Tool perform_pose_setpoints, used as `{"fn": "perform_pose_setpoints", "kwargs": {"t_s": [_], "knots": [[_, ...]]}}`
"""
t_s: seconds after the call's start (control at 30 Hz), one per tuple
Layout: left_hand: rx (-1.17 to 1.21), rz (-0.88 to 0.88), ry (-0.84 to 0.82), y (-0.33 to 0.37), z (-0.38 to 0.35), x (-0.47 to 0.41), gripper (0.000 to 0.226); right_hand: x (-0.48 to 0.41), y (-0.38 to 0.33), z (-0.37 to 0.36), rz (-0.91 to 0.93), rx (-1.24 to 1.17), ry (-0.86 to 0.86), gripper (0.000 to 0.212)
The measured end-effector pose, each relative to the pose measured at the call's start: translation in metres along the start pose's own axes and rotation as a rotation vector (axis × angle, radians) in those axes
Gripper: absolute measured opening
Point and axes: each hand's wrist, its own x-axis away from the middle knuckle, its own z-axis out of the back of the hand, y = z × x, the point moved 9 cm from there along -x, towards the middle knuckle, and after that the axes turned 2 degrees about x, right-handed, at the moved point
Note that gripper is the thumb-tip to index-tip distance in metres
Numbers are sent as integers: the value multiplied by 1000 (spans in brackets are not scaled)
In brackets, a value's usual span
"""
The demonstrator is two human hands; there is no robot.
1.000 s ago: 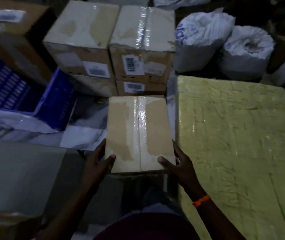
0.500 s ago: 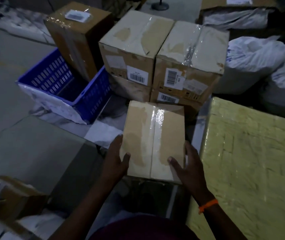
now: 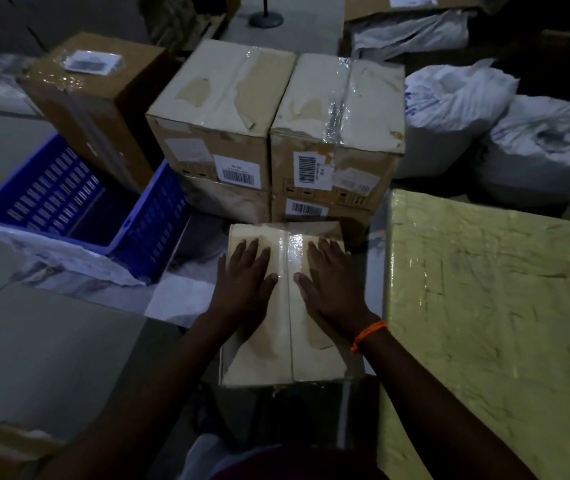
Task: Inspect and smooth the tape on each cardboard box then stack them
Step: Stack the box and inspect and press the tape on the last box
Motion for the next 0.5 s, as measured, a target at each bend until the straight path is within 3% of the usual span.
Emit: {"fn": "perform_pose_setpoints", "kwargs": {"t_s": [0.13,0.33,0.5], "knots": [[93,-13,30,-5,-1,4,65,-3,6,-3,-23,-17,-16,78],[413,171,151,-21,6,12,82,15,45,8,-328,-521,115,64],[478,209,159,-28,9,14,84,22,41,13,-389,-643,93,45]]}}
